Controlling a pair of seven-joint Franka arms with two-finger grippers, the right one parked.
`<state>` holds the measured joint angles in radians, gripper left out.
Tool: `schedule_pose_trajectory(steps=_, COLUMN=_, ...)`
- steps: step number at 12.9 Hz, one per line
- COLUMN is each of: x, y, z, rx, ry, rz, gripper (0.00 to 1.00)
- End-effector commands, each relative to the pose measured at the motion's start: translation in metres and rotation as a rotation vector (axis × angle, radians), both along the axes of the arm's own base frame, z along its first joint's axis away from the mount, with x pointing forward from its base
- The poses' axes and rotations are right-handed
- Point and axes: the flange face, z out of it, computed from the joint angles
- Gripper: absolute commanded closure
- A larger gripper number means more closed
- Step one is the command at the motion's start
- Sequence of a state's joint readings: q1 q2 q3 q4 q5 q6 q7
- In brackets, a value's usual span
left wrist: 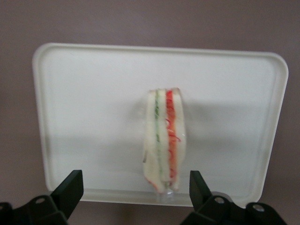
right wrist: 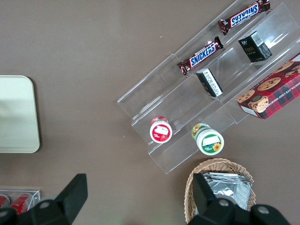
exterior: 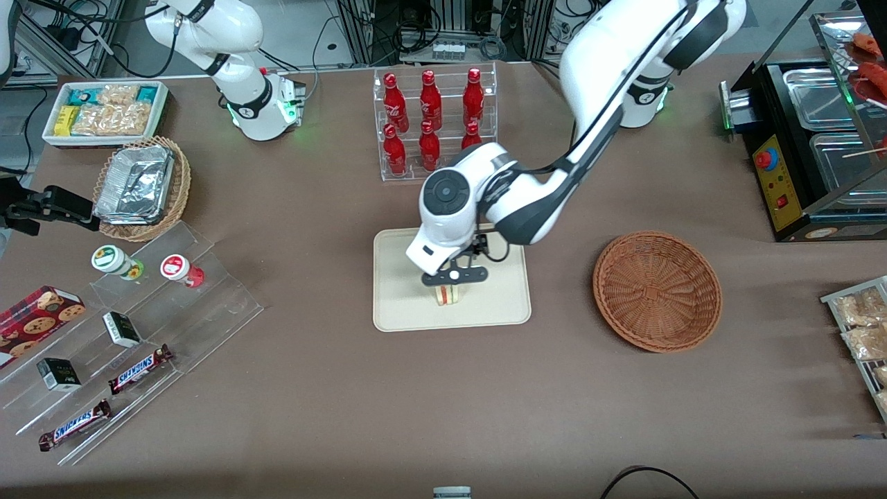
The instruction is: Place sandwich from basket to tray
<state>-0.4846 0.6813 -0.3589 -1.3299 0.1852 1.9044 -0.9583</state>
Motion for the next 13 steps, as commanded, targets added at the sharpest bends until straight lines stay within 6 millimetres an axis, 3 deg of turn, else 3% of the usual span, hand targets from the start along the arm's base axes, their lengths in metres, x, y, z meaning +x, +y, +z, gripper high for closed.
schedule_pose_trajectory(steps=1, x=0.009, y=0.041, z=0.062, rx=0.008, ry=0.012, rz=0.07, gripper=0.0)
schedule_pose_trajectory(steps=3, x=0.025, y=0.076, z=0.102, rx=-0.019, ry=-0.006, rz=0.13, gripper=0.0)
schedule_pose_trajectory(steps=5, x=0.032, y=0.105, z=0.126, rx=-0.004, ry=0.003, rz=0.169, gripper=0.0)
schedule_pose_trajectory(steps=9, x=0.048, y=0.176, z=0.163, rx=0.034, ry=0.026, rz=0.172, gripper=0.0)
schedule_pose_trajectory(steps=13, x=0.045, y=0.23, z=0.194, rx=0.071, ry=0.06, rz=0.129, gripper=0.0)
